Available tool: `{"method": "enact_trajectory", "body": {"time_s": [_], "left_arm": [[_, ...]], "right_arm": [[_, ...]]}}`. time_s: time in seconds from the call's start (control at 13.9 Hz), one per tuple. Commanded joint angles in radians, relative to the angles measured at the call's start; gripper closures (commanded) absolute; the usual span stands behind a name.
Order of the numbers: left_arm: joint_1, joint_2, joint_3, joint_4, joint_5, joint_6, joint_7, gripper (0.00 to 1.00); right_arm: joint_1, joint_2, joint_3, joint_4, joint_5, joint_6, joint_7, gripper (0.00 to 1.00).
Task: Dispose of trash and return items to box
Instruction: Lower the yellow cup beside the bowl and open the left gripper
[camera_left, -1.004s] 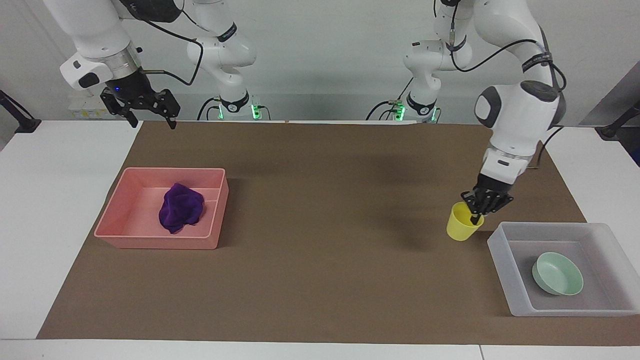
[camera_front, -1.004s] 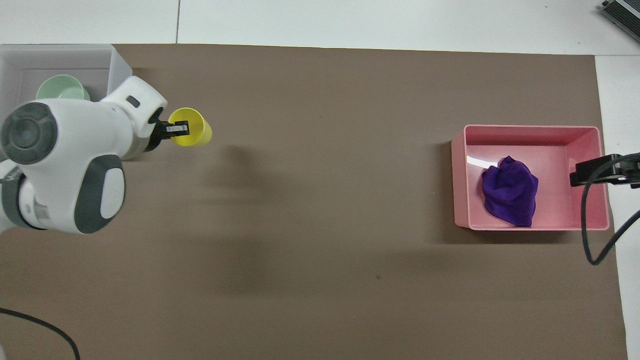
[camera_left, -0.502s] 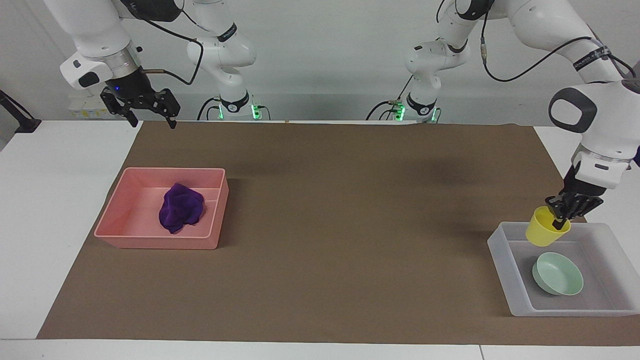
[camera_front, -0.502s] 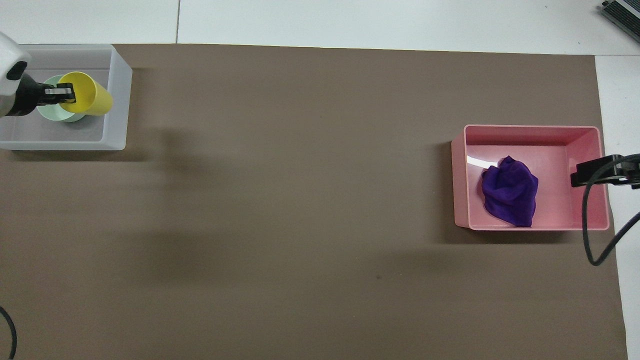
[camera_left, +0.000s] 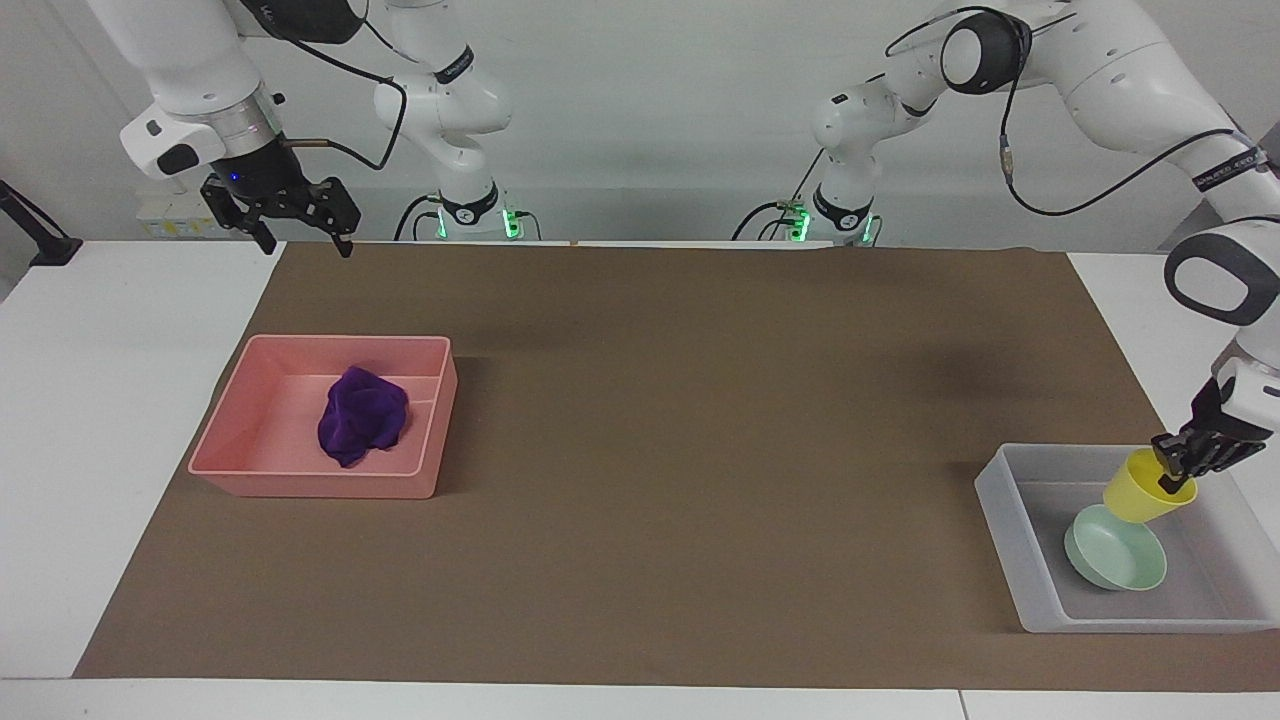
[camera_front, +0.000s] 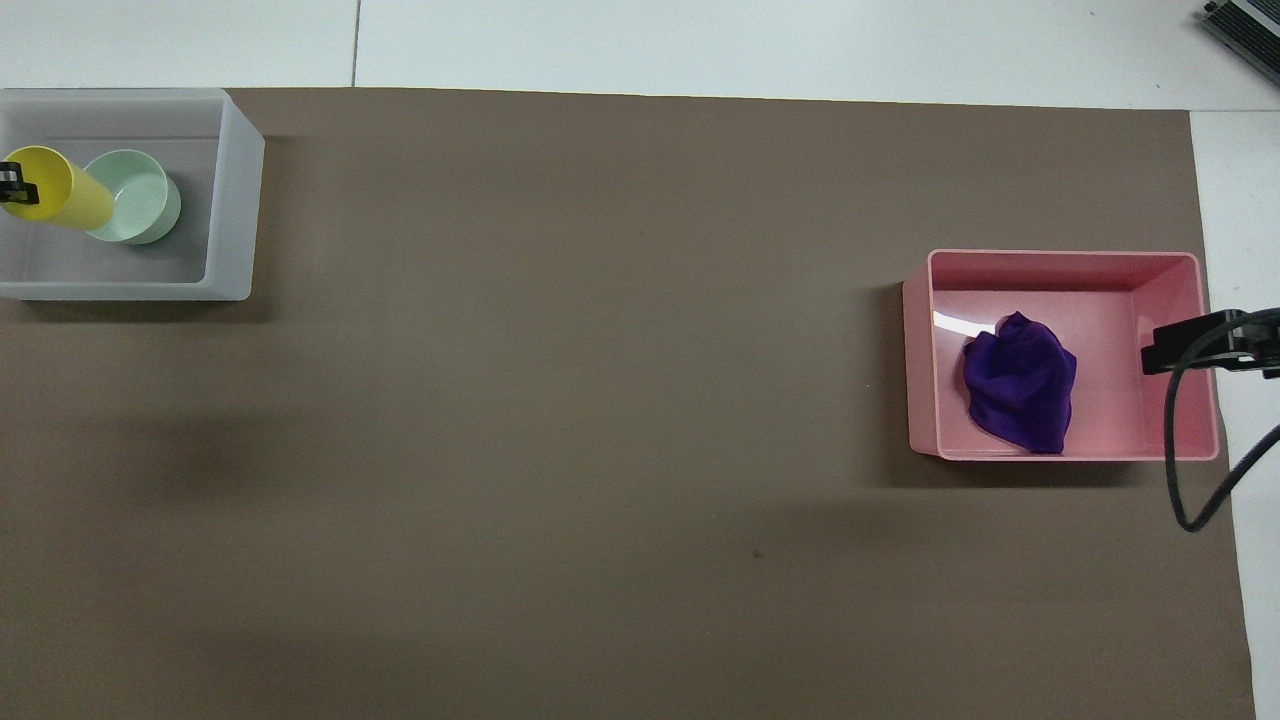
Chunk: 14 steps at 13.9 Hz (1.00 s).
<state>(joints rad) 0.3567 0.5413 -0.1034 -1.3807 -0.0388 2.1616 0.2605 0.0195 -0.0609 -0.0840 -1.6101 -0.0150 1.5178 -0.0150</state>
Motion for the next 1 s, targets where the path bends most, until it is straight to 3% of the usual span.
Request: {"method": "enact_trajectory", "body": {"time_s": [0.0,0.14,0.93], "left_arm": [[0.019,0.060,-0.021,0.052,-0.030,0.006,0.025,1.00],[0.022,0.091,-0.022,0.051,-0.038,0.044,0.025,1.00],[0.008,0.074,-0.016,-0.083,-0.047,0.201,0.023,1.00]], "right_arm": [[-0.013,-0.027,0.006,-0.031,0.009,0.013,-0.020,0.00],[-0.013,-0.027,0.006,-0.031,0.009,0.013,-0.020,0.00],[-0.013,-0.027,0.006,-0.031,0.009,0.015,-0.020,0.00]]}}
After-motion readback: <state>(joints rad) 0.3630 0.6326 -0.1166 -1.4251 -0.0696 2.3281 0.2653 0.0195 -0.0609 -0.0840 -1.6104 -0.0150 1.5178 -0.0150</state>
